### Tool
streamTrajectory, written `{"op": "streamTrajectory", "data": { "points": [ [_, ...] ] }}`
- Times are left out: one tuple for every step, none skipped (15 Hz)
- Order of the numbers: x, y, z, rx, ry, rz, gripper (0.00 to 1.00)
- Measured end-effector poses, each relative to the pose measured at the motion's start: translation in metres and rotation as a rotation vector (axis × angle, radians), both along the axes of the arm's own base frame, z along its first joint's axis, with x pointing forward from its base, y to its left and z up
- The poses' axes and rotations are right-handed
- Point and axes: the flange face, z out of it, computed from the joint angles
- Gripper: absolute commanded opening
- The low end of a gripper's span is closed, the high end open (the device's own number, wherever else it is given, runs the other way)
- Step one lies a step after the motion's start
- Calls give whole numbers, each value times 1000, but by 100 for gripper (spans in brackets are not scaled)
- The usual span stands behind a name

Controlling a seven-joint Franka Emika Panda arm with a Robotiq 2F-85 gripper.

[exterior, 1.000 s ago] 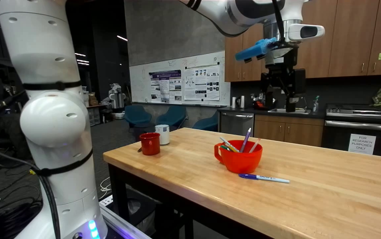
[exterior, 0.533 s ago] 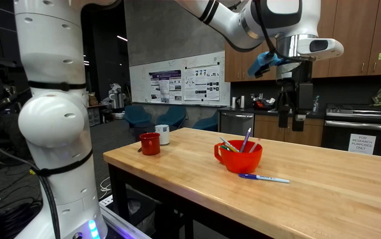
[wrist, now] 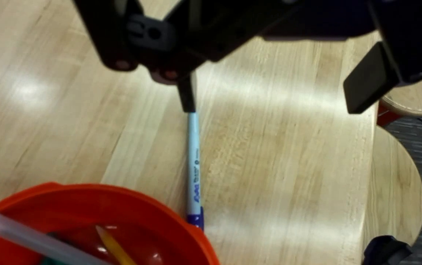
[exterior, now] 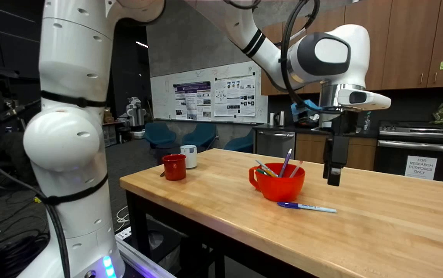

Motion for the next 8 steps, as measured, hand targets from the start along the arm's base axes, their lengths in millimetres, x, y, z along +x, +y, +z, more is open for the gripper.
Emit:
{"op": "streamTrajectory", "data": {
  "points": [
    [5,2,-8,-5,-1,-18,100],
    [10,4,-15,-8,-1,-34,100],
    [15,6,-22,-13,3,-46,100],
    [18,9,-30,-18,8,-56,100],
    [22,11,-37,-21,13,-62,100],
    [24,14,-44,-23,17,-66,100],
    [27,16,-50,-25,21,-70,100],
    [29,18,-57,-26,23,-71,100]
  ]
}}
